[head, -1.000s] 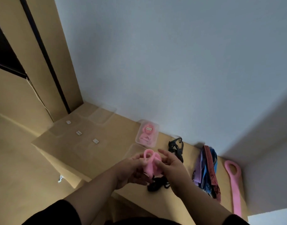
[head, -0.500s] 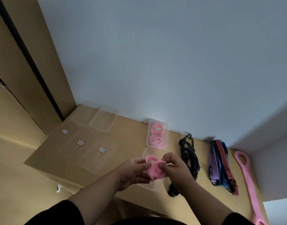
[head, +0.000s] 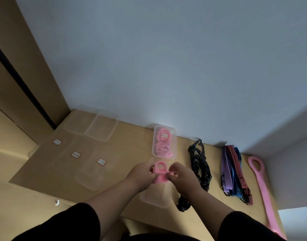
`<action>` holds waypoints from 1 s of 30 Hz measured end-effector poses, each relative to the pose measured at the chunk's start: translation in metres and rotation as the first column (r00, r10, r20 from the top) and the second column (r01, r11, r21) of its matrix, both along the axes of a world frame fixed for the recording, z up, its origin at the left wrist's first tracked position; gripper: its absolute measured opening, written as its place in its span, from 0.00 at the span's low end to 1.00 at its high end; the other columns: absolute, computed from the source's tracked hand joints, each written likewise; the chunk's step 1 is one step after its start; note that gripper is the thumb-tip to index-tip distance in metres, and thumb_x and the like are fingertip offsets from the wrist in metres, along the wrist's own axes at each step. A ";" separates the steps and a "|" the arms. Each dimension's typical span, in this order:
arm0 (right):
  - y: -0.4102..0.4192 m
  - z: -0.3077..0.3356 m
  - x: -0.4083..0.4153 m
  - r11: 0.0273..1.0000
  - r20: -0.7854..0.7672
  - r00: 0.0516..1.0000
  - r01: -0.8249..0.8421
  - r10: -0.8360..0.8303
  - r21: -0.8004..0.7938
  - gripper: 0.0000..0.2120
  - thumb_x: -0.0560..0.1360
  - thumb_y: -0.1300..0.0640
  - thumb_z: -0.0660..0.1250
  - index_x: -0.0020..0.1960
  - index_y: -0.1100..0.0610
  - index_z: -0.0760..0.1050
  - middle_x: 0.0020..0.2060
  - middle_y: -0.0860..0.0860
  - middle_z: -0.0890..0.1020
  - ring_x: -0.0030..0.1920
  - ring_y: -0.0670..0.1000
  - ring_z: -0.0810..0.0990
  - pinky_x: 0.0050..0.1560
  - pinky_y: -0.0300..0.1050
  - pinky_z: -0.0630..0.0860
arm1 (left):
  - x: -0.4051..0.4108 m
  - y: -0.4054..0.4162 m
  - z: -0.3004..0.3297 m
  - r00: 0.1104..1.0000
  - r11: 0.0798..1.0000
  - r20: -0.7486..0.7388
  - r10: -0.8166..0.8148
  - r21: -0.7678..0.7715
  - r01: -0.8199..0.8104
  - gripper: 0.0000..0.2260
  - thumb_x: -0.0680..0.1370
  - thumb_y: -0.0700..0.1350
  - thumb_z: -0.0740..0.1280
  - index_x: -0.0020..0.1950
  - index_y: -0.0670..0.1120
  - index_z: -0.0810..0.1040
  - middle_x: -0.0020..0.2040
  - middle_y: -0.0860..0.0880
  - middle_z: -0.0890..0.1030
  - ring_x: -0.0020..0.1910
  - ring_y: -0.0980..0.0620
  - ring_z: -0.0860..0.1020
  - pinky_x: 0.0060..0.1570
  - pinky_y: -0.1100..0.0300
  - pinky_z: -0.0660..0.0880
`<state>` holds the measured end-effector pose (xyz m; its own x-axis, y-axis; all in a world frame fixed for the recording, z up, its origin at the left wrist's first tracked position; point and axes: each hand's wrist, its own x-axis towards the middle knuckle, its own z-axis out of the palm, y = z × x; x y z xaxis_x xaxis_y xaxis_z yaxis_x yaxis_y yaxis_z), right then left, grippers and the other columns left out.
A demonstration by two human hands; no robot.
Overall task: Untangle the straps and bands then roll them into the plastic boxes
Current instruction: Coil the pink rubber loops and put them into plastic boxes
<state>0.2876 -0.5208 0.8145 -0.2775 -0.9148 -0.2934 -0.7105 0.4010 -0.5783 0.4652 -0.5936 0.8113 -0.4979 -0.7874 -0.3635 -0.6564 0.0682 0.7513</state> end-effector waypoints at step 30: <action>0.003 -0.008 -0.023 0.987 -0.195 0.969 -0.160 0.154 -0.015 0.28 0.76 0.44 0.70 0.74 0.51 0.70 0.70 0.47 0.73 0.71 0.48 0.70 0.71 0.44 0.67 | -0.028 -0.014 -0.001 0.969 0.910 0.163 -0.185 -0.344 0.231 0.24 0.75 0.50 0.54 0.66 0.44 0.78 0.65 0.46 0.78 0.65 0.47 0.73 0.65 0.56 0.64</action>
<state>0.2650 -0.5182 0.8064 -0.1781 -0.9592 -0.2196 -0.8624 0.2596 -0.4345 0.4377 -0.6073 0.8102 -0.6340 -0.7594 -0.1461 -0.6839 0.4624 0.5643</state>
